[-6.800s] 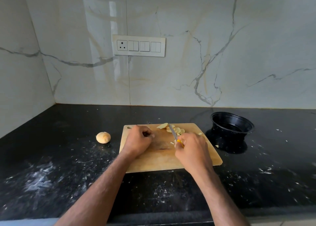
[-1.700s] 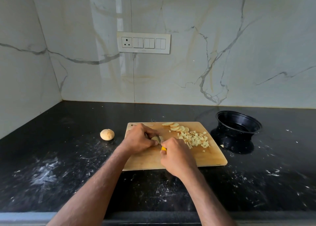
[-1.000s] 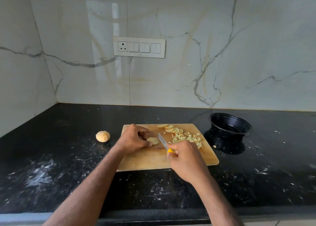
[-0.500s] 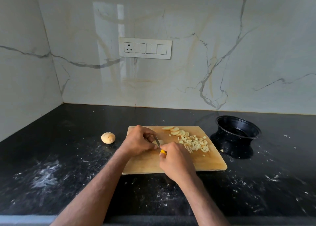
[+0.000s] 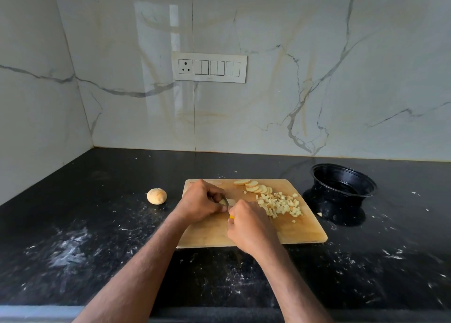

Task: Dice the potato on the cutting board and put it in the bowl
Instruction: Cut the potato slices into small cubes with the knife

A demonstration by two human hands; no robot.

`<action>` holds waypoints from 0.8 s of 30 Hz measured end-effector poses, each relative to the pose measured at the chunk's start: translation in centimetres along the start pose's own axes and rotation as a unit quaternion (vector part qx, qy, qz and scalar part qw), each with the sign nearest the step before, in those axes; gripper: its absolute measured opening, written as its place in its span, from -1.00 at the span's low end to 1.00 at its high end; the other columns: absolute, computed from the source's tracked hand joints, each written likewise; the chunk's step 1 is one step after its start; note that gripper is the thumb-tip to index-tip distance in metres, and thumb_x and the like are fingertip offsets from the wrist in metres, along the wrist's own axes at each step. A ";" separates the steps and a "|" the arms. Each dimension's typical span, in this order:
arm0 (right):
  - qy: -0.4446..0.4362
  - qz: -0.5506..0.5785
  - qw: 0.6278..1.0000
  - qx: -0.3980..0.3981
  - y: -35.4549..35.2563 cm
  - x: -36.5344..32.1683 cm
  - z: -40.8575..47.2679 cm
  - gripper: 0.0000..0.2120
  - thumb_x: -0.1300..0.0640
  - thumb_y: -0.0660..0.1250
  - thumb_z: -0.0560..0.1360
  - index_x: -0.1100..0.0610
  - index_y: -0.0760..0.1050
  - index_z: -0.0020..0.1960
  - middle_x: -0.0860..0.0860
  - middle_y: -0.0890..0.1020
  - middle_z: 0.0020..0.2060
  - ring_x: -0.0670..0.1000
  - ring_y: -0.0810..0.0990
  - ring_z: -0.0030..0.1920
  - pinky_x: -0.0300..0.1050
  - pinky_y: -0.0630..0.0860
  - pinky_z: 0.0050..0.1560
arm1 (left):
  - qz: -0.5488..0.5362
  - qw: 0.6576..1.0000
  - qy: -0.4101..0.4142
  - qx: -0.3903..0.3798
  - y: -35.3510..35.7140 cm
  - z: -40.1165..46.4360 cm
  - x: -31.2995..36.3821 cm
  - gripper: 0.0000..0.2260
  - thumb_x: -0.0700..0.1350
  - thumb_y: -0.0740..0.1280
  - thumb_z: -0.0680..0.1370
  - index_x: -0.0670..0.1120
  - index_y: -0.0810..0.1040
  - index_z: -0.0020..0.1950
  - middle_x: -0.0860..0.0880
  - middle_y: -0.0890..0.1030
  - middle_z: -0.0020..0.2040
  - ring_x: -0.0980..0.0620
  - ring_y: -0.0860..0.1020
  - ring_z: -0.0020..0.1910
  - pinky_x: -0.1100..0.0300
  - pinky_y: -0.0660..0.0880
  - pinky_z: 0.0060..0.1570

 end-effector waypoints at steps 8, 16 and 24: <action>-0.057 -0.015 0.998 -0.024 -0.9 1.0 -2.2 -0.86 0.20 0.30 0.57 0.18 0.64 -0.02 0.00 0.68 -0.11 -0.10 0.46 -0.39 -0.35 0.20 -0.49 | 0.085 0.995 0.002 -0.046 0.8 0.3 0.1 -0.72 -0.15 0.48 0.50 0.10 0.71 0.18 0.21 0.61 -0.16 0.15 0.50 -0.12 0.10 0.50 0.01; -0.051 0.030 0.995 -0.082 -2.9 3.8 -3.5 -0.59 0.18 0.33 0.54 0.06 0.35 -0.46 -0.01 0.69 0.16 -0.16 0.45 -0.56 -0.34 0.29 -0.54 | 0.083 0.996 0.001 -0.042 0.6 0.1 0.2 -0.80 -0.13 0.50 0.50 0.13 0.74 0.06 0.33 0.55 -0.22 0.23 0.50 -0.18 0.16 0.46 -0.07; -0.010 0.108 0.994 0.025 -3.0 3.7 -2.2 -0.73 0.13 0.37 0.55 0.15 0.63 0.23 -0.33 0.58 -0.30 -0.14 0.45 -0.55 -0.18 0.49 -0.53 | 0.009 1.000 -0.005 0.012 -0.6 0.2 -0.5 -0.49 -0.14 0.67 0.31 -0.13 0.67 0.23 -0.02 0.70 -0.18 0.01 0.66 -0.16 0.19 0.62 -0.07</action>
Point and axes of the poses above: each hand's wrist, its own z-axis towards the middle knuckle, its own y-axis out of the palm, x = y × z, the point moved 4 cm from there along z, towards the middle knuckle
